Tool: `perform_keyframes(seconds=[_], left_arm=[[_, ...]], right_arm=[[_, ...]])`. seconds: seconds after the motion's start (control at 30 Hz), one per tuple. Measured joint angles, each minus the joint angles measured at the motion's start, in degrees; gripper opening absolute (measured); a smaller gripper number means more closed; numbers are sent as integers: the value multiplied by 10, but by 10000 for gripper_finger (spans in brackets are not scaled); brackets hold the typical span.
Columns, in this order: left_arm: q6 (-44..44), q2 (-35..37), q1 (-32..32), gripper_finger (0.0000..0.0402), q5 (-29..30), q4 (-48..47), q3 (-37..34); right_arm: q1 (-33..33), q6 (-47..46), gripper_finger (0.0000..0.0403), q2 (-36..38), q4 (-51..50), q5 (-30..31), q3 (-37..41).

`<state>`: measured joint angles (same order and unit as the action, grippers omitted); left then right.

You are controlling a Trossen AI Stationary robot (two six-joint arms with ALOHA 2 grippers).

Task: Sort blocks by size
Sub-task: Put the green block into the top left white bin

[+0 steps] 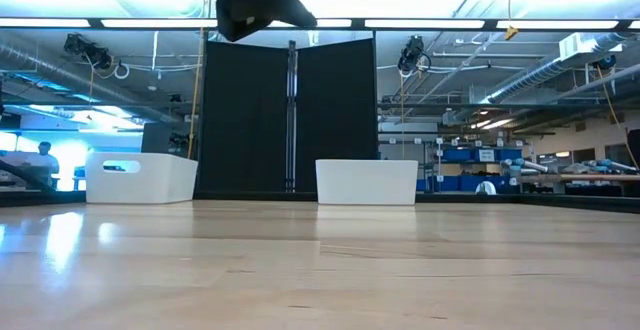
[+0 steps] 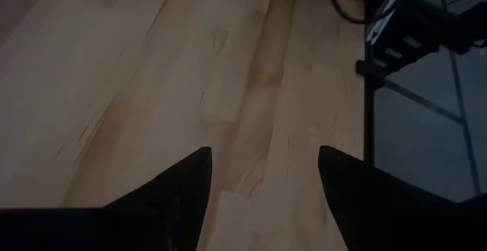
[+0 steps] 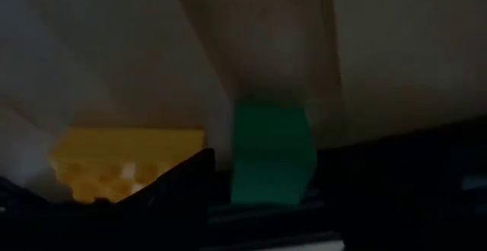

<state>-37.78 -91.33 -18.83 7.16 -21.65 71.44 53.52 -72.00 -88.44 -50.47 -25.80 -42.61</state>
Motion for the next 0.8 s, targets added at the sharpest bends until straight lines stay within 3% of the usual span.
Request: perform_keyframes(seconds=[0.23,0.53,0.8], left_arm=[[0,0,0,250,0,60,0],[0,0,0,250,0,184,0],[-3,0,0,250,0,286,0]], right_arm=[[0,-29,231,-6,48,35,3],[-1,-36,155,-5,14,-21,21],[-1,-42,151,-5,17,-22,22]])
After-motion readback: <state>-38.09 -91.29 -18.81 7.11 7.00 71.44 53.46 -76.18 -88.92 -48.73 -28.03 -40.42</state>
